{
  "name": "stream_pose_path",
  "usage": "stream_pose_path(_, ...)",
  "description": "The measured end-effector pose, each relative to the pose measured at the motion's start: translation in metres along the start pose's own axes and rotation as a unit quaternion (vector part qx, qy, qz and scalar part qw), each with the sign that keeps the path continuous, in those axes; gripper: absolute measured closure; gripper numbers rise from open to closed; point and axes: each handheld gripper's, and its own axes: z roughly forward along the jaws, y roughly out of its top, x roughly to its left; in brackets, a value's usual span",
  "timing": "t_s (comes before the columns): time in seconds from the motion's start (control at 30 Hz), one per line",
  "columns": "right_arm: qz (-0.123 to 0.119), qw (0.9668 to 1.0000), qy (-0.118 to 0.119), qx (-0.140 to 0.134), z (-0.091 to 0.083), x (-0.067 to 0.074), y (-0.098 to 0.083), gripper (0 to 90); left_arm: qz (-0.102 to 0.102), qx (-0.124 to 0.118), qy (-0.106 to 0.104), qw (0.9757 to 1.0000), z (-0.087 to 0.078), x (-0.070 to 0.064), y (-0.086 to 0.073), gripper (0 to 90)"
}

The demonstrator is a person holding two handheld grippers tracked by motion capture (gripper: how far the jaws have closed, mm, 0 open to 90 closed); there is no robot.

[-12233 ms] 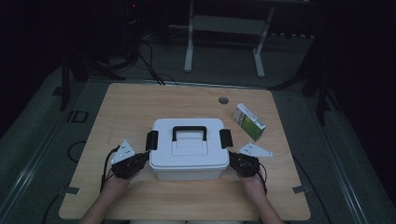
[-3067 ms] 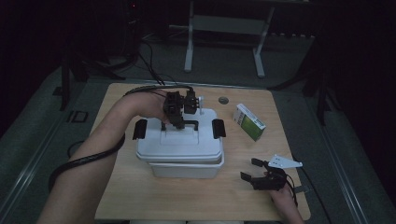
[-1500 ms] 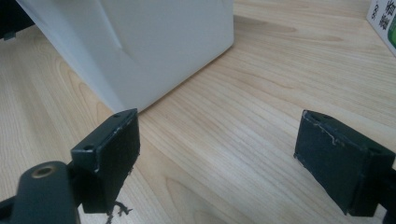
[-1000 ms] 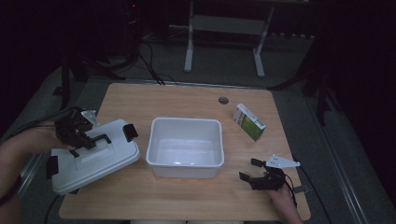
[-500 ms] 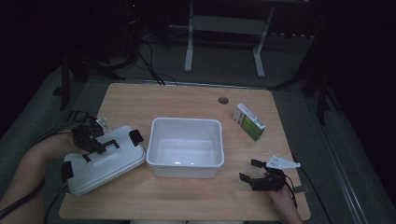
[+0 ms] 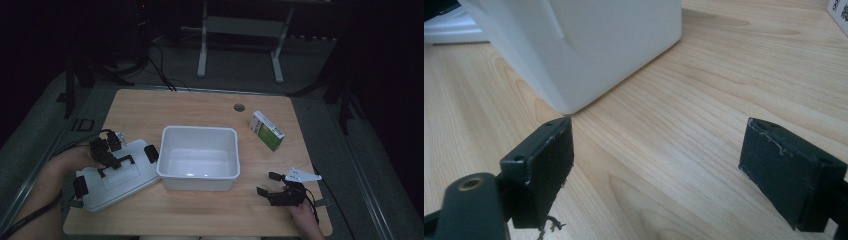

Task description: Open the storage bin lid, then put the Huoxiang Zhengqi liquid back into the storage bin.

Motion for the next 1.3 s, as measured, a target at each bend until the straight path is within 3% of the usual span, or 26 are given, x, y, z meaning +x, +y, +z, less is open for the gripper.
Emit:
stream_pose_path(0.1,0.003,1.0,0.001,-0.005,-0.001,-0.001,0.001,13.9,-0.004,-0.008,-0.008,0.9999,0.002,0.001,0.002,83.5)
stream_pose_path(0.23,0.007,1.0,0.001,-0.004,-0.002,-0.001,0.001,13.9,-0.005,0.0,-0.012,0.9999,0.002,0.002,0.003,83.1)
stream_pose_path(0.33,0.012,0.9999,0.005,-0.004,-0.002,-0.002,0.001,13.8,-0.005,-0.003,-0.001,1.0,0.0,0.003,0.004,71.0)
stream_pose_path(0.4,0.019,0.9997,0.007,0.016,-0.004,-0.001,0.004,13.9,-0.014,-0.008,0.003,0.9999,-0.003,0.005,0.003,60.7)
stream_pose_path(0.43,0.018,0.9994,0.007,0.028,-0.004,-0.001,0.005,13.3,-0.023,0.004,0.017,0.9996,-0.003,0.006,0.004,54.3)
stream_pose_path(0.5,-0.003,0.9993,0.005,0.037,-0.006,0.002,0.007,11.5,-0.026,0.011,0.026,0.9993,-0.004,0.007,0.003,52.9)
stream_pose_path(0.57,0.011,0.9994,0.015,0.027,-0.009,0.0,0.009,11.5,-0.037,0.007,0.03,0.9988,-0.005,0.009,0.002,42.9)
stream_pose_path(0.6,0.018,0.9995,0.014,0.024,-0.01,-0.001,0.01,11.5,-0.038,0.003,0.031,0.9988,-0.006,0.009,0.002,42.5)
stream_pose_path(0.67,0.014,0.9996,0.003,0.025,-0.014,-0.001,0.012,11.9,-0.045,-0.001,0.03,0.9985,-0.007,0.009,0.002,34.6)
stream_pose_path(0.7,0.014,0.9995,-0.002,0.028,-0.015,-0.001,0.013,17.5,-0.046,-0.004,0.035,0.9983,-0.008,0.009,0.002,34.5)
stream_pose_path(0.73,0.014,0.9995,-0.002,0.028,-0.015,-0.001,0.013,17.5,-0.046,-0.004,0.035,0.9983,-0.008,0.009,0.002,31.5)
stream_pose_path(0.77,0.017,0.9987,0.016,0.045,-0.019,-0.004,0.015,21.7,-0.049,-0.01,0.029,0.9983,-0.01,0.01,0.002,27.1)
stream_pose_path(0.9,0.018,0.9989,0.0,0.044,-0.025,-0.008,0.019,25.1,-0.048,-0.007,0.037,0.9981,-0.011,0.008,0.002,27.1)
stream_pose_path(1.2,0.022,0.9984,-0.024,0.046,-0.035,-0.02,0.028,29.3,-0.054,-0.012,0.031,0.998,-0.014,0.008,0.0,27.1)
stream_pose_path(1.23,0.019,0.9976,-0.044,0.049,-0.039,-0.027,0.038,27.4,-0.057,-0.013,0.029,0.9979,-0.015,0.009,-0.002,27.1)
stream_pose_path(1.3,0.018,0.9973,-0.052,0.049,-0.04,-0.03,0.042,27.3,-0.056,-0.011,0.028,0.998,-0.015,0.008,-0.002,27.1)
